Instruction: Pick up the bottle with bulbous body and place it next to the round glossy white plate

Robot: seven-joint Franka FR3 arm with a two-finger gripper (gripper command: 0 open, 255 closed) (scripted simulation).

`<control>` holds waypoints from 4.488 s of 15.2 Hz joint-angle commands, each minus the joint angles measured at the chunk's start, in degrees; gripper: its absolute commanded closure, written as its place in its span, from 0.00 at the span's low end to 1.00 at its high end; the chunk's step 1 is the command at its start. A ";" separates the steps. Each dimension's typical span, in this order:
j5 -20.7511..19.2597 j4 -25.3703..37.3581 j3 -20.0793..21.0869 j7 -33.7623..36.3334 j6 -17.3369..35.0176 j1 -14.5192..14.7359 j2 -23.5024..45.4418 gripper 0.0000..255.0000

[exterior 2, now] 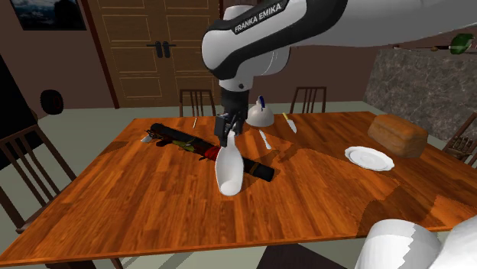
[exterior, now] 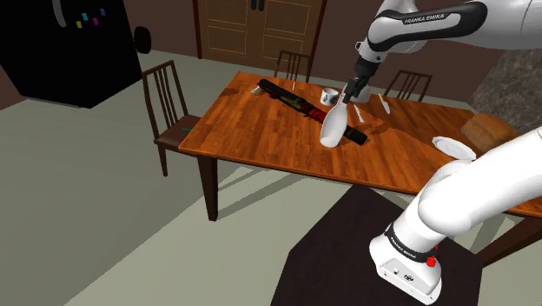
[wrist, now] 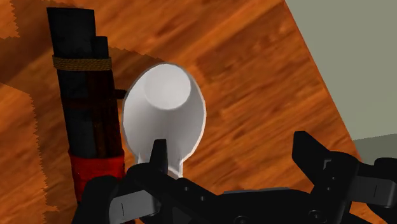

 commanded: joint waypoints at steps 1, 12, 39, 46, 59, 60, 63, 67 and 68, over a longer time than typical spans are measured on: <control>1.16 2.46 -2.32 -3.27 1.59 0.05 3.56 0.00; 4.85 2.66 -5.73 -8.62 8.85 0.31 11.06 0.00; 3.83 8.51 -4.94 -7.42 1.12 0.31 8.94 1.00; 3.61 13.32 -4.51 -6.96 -4.25 0.43 8.30 1.00; 4.02 23.94 -4.17 -6.74 -14.28 0.76 8.95 1.00; 4.09 24.86 -4.17 -6.76 -15.07 0.79 9.10 1.00; 4.35 27.72 -4.22 -6.85 -17.43 0.87 9.65 1.00; 4.79 31.77 -4.35 -7.03 -20.64 0.95 10.60 1.00; 4.92 32.84 -4.40 -7.09 -21.45 0.97 10.88 1.00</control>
